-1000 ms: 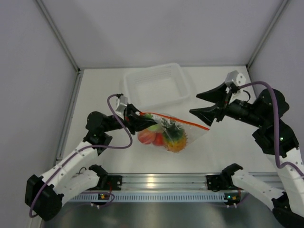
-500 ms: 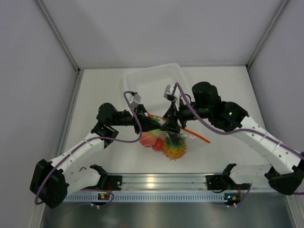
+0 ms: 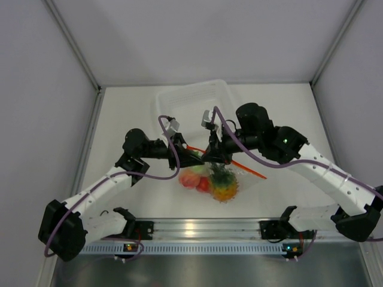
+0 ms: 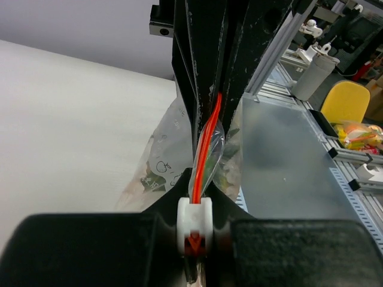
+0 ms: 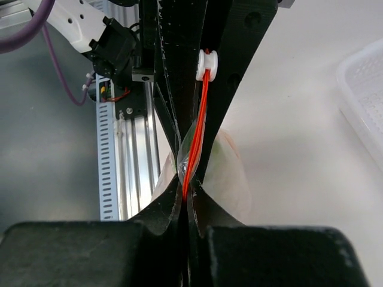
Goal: Open the zip-top bag and remove the fake food
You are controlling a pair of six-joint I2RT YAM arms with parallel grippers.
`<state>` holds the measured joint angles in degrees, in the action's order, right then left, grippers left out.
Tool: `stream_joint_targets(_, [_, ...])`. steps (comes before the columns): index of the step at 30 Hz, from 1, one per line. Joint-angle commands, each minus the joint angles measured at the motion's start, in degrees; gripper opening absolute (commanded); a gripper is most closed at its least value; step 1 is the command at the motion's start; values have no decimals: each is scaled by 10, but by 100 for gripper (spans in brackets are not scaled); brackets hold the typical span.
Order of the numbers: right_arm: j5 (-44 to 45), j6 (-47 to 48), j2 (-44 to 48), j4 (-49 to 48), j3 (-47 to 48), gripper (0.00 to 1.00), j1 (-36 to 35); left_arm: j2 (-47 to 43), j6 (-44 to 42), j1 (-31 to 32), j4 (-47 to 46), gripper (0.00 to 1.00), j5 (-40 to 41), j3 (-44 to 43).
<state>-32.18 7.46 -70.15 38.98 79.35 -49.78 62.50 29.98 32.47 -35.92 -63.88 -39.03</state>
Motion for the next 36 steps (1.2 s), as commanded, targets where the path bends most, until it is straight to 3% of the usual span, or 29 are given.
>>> stream_joint_targets(1, [16,20,4,3,22,0,-6,-5,-1,6,-45,0,-41,-32])
stream_joint_targets(2, [17,19,9,0,17,0,-5,-6,-2,7,-46,5,-41,-33])
stream_joint_targets(3, [18,19,18,-2,14,0,-6,-6,-4,6,-45,22,-36,-34])
stream_joint_targets(5, [19,18,26,-11,3,0,-7,-9,-7,6,-46,27,-27,-33])
stream_joint_targets(8, [26,17,35,-14,-5,0,-6,-16,-12,5,-45,49,-5,-32])
stream_joint_targets(10, [37,19,41,-11,-6,0,-7,-26,-15,4,-44,98,15,-29])
stream_joint_targets(20, [64,-2,110,-78,-49,0,-5,-121,-52,-4,-3,98,188,10])
stream_joint_targets(27, [20,-24,144,-130,-61,0,-5,-131,-41,-3,-3,70,150,-5])
stream_joint_targets(29, [13,-27,147,-141,-63,0,-4,-131,-36,-4,-3,69,143,-11])
stream_joint_targets(32, [4,-28,146,-145,-66,0,-4,-133,-31,-2,-3,48,139,-19])
stream_joint_targets(34, [5,-27,143,-143,-67,0,-4,-134,-29,-2,-3,40,133,-23])
stream_joint_targets(36, [6,-26,142,-142,-68,0,-4,-134,-27,-1,-3,43,129,-27])
